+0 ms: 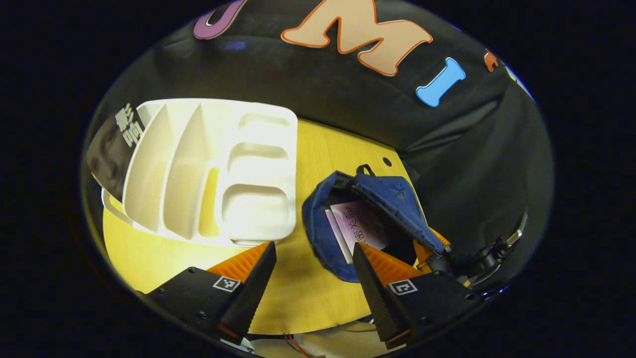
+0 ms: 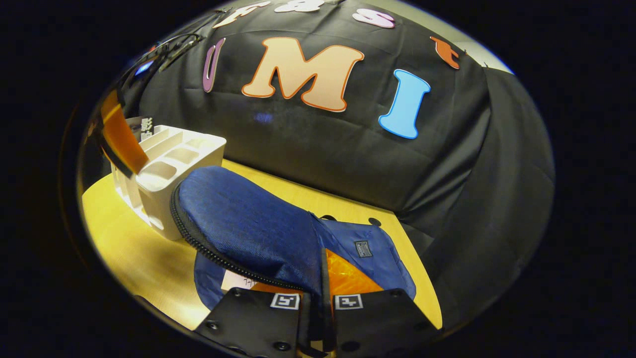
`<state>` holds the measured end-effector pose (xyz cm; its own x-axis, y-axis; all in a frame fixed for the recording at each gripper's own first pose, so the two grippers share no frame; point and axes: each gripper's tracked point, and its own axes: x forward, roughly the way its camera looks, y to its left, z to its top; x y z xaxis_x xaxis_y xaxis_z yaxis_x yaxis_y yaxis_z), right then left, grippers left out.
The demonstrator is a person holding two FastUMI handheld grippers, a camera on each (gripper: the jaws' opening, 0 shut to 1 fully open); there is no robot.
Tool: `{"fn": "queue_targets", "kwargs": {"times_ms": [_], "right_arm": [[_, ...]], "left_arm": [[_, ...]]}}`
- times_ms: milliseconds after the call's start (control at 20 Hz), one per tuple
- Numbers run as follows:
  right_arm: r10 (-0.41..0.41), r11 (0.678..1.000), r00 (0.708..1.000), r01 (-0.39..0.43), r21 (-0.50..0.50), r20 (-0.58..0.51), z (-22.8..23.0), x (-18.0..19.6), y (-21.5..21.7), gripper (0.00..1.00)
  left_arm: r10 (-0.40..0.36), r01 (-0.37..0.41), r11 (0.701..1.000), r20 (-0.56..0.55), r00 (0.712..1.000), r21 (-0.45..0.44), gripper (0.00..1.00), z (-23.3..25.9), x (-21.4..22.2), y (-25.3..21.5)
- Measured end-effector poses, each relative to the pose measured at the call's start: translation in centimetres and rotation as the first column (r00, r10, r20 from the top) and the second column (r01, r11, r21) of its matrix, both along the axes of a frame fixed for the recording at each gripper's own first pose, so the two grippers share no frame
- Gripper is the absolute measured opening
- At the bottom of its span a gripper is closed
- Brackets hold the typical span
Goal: Open the schoolbag, grab two books from the bookshelf and put them into the schoolbag.
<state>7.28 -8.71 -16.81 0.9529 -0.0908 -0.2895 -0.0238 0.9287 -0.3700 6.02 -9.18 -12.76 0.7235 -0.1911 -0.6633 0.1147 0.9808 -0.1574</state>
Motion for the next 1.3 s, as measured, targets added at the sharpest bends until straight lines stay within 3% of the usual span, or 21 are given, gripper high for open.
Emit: {"fn": "queue_targets", "kwargs": {"times_ms": [250,300,350,700,950,1300], "right_arm": [[-0.07,0.997,0.997,0.071,0.008,-0.006,-0.8,0.0,0.4,0.11],[-0.08,0.997,0.997,0.08,0.0,-0.004,-0.8,0.1,0.5,0.12],[-0.088,0.996,0.996,0.088,-0.005,-0.003,-0.8,0.0,0.5,0.13],[-0.134,0.991,0.991,0.133,-0.01,-0.01,-1.6,-0.2,0.8,0.12],[-0.176,0.984,0.984,0.176,-0.017,-0.016,-2.1,-0.7,0.8,0.13],[-0.244,0.969,0.97,0.244,-0.031,-0.016,-2.0,-1.8,1.2,0.13]], "left_arm": [[0.026,-0.029,0.998,0.049,0.998,0.056,0.92,6.4,0.3,6.4],[0.038,-0.043,0.996,0.062,0.997,0.08,0.87,7.5,0.6,8.4],[0.058,-0.065,0.993,0.076,0.995,0.101,0.92,9.0,0.8,10.3],[0.224,-0.245,0.948,0.124,0.967,0.204,0.9,16.4,1.4,22.3],[0.321,-0.33,0.912,0.077,0.944,0.245,0.9,15.2,2.6,28.7],[0.322,-0.303,0.933,-0.077,0.944,0.192,0.87,10.9,5.1,30.8]]}}
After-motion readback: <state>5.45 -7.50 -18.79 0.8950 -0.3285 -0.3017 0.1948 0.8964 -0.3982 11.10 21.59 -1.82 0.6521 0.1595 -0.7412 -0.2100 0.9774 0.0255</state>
